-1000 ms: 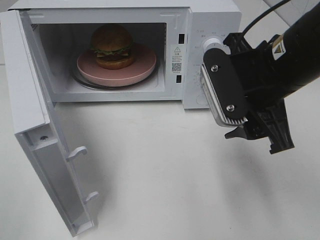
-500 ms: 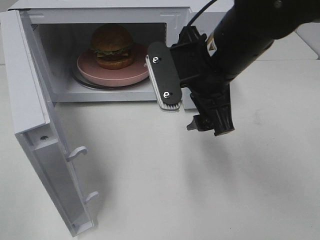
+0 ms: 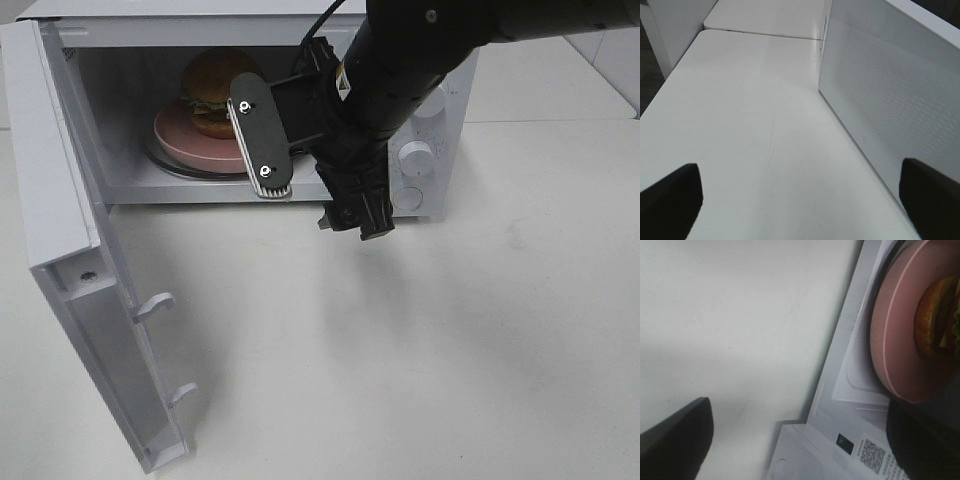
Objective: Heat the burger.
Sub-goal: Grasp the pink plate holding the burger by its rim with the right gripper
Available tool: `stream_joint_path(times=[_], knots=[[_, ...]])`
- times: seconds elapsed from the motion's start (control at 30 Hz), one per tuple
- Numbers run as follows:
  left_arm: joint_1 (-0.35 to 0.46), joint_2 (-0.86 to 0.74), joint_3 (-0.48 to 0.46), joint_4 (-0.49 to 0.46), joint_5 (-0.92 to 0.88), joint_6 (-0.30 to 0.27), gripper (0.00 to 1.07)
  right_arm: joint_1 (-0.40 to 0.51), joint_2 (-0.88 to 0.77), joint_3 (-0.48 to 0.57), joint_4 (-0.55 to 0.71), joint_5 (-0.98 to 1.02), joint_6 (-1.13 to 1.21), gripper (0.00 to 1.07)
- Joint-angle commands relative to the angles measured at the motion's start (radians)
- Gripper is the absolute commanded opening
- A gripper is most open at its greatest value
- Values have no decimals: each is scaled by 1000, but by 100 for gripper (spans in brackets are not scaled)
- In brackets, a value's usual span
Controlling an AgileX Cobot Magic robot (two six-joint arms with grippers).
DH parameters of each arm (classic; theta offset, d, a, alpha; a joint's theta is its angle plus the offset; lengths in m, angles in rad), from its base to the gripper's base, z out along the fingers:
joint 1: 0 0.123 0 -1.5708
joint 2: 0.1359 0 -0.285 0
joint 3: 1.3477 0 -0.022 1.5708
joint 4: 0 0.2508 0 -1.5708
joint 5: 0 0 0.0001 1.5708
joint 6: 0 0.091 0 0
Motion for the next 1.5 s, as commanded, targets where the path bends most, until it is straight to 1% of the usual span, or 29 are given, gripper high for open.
stream_joint_path(times=[0.03, 0.23, 0.3, 0.37, 0.4, 0.43, 0.5, 0.53, 0.57, 0.63, 0.7, 0.73, 0.77, 0.8, 0.87, 0.9, 0.93, 1.17, 1.3, 1.43, 1.5], knots=[[4, -19, 5, -3, -5, -2, 100, 7, 51, -51, -13, -37, 23, 88], [4, -19, 5, -3, -5, -2, 100, 7, 117, -111, -27, -38, 42, 88], [4, -19, 5, -3, -5, -2, 100, 7, 153, -150, -42, -38, 43, 88], [4, -19, 5, -3, -5, -2, 100, 7, 163, -161, -43, -38, 43, 88], [4, -19, 5, -3, -5, -2, 100, 7, 188, -187, -43, -38, 43, 87], [4, -19, 5, -3, -5, -2, 100, 7, 188, -187, -43, -38, 43, 87], [4, -19, 5, -3, -5, -2, 100, 7, 225, -233, -44, -38, 43, 87], [4, -19, 5, -3, -5, -2, 100, 7, 225, -233, -44, -38, 43, 87], [4, -19, 5, -3, -5, -2, 100, 7, 255, -264, -44, -36, 43, 86], [4, -19, 5, -3, -5, -2, 100, 7, 266, -277, -44, -36, 44, 86], [4, -19, 5, -3, -5, -2, 100, 7, 307, -320, -45, -35, 44, 86], [4, -19, 5, -3, -5, -2, 100, 7, 307, -320, -45, -35, 44, 86], [4, -19, 5, -3, -5, -2, 100, 7, 336, -351, -45, -32, 48, 85], [4, -19, 5, -3, -5, -2, 100, 7, 336, -351, -45, -32, 48, 85], [4, -19, 5, -3, -5, -2, 100, 7, 375, -395, -45, -30, 50, 85], [4, -19, 5, -3, -5, -2, 100, 7, 375, -395, -45, -30, 50, 85], [4, -19, 5, -3, -5, -2, 100, 7, 399, -425, -45, -28, 50, 84], [4, -19, 5, -3, -5, -2, 100, 3, 462, -497, -47, -30, 88, 83], [4, -19, 5, -3, -5, -2, 100, -10, 513, -559, -47, -26, 88, 82], [4, -19, 5, -3, -5, -2, 100, -21, 537, -594, -48, -24, 88, 81], [4, -19, 5, -3, -5, -2, 100, -40, 574, -637, -49, -12, 88, 81]])
